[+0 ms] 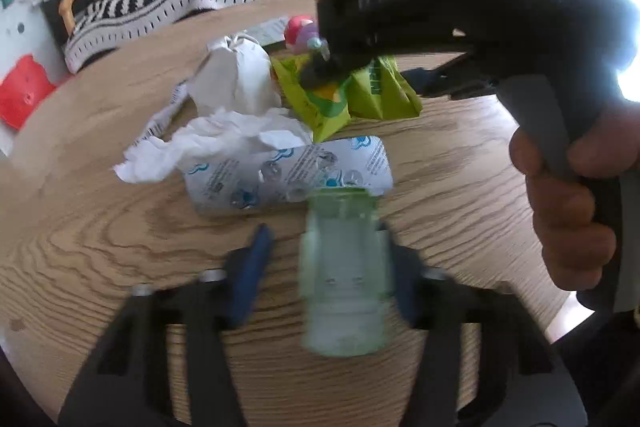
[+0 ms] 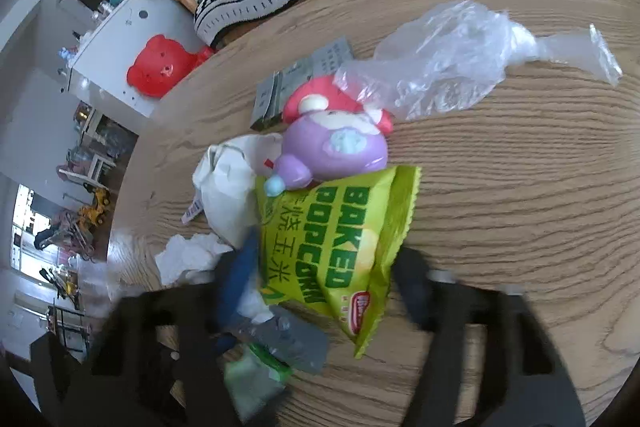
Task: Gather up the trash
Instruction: 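Grasp the yellow-green popcorn bag with the right tool while the left tool grasps the pale green plastic shell, then carry the popcorn bag and plastic shell over the trash bin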
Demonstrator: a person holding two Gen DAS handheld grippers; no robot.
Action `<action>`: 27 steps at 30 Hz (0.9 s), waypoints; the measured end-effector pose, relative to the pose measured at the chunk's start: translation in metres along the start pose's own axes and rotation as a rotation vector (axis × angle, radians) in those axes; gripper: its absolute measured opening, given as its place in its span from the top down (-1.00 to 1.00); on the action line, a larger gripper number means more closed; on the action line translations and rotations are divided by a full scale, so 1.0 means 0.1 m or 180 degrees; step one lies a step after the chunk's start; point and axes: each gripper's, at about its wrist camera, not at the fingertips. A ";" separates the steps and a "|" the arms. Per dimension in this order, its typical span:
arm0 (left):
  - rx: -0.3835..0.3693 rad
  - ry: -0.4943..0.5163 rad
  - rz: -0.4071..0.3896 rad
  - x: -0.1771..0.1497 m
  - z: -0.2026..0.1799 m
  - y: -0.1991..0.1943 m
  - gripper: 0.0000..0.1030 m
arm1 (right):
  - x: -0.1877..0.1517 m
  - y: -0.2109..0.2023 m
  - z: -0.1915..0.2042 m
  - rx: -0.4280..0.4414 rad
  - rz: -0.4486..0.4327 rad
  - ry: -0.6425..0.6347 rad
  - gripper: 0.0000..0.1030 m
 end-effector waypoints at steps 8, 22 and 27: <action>-0.0108 -0.0062 -0.0028 0.07 0.04 -0.17 0.37 | -0.04 -0.31 0.15 -0.0041 -0.0232 -0.0188 0.08; -0.0191 -0.0075 -0.0177 0.44 -0.21 -0.38 0.37 | -0.27 -1.24 -0.24 -0.0447 -0.0631 -0.0216 0.08; -0.0338 0.0041 -0.0209 0.61 -0.64 -0.45 0.37 | -0.49 -1.74 -0.57 -0.0694 -0.0811 -0.0117 0.08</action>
Point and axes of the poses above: each gripper's, at about its wrist camera, not at the fingertips, and y roughly the way its jaws point, z to its left, x to its top, and after that the axes turned 9 degrees about x, right-handed
